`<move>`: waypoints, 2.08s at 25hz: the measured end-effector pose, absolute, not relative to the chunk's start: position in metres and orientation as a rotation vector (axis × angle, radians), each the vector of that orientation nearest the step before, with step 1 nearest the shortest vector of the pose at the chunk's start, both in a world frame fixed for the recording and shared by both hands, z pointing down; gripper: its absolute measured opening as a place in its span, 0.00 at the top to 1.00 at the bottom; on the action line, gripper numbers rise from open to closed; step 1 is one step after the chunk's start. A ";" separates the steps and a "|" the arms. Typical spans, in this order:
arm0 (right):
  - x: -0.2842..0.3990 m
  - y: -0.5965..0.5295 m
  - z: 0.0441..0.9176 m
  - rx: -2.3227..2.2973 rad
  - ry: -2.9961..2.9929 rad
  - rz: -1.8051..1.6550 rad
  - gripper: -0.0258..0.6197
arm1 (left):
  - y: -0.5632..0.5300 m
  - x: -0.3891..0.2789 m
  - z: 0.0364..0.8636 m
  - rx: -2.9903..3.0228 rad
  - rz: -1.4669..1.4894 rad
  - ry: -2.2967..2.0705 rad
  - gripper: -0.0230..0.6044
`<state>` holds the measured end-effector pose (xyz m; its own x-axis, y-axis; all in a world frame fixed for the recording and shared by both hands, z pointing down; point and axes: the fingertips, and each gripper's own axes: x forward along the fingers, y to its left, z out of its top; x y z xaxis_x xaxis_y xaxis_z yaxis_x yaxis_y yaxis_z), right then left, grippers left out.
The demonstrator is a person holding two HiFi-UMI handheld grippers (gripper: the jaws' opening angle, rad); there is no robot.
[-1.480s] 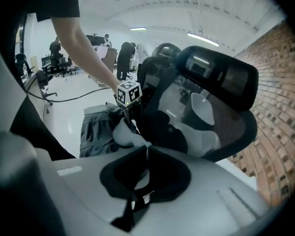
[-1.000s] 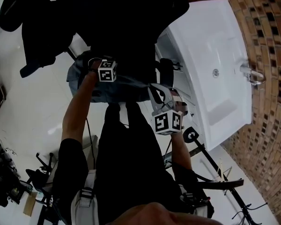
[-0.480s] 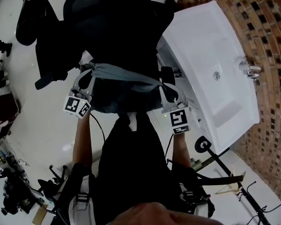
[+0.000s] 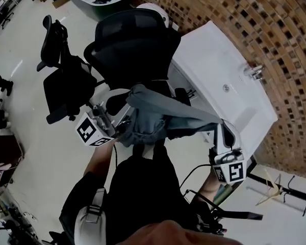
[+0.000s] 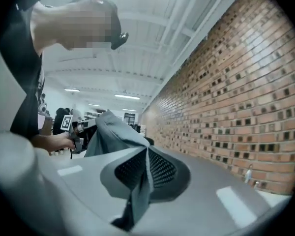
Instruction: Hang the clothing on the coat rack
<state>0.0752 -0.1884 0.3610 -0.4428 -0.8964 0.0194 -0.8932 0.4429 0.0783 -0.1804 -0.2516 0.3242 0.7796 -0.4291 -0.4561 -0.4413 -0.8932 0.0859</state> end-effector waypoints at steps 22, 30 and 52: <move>0.360 0.324 0.260 2.680 -1.330 -0.420 0.95 | 0.068 0.286 0.224 -3.001 0.897 -0.980 0.91; 0.472 0.445 0.220 2.675 -1.121 -0.514 0.95 | 0.182 0.427 0.187 -2.936 0.995 -1.249 0.91; 0.744 0.499 0.054 2.539 -0.827 -0.840 0.95 | 0.220 0.759 0.040 -2.777 1.290 -1.439 0.91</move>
<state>0.7435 0.4986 0.0541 0.6556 -0.6214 -0.4290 -0.4198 -0.7722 0.4769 0.7588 0.2202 0.0400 0.3571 0.5969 -0.7185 0.7794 -0.6143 -0.1230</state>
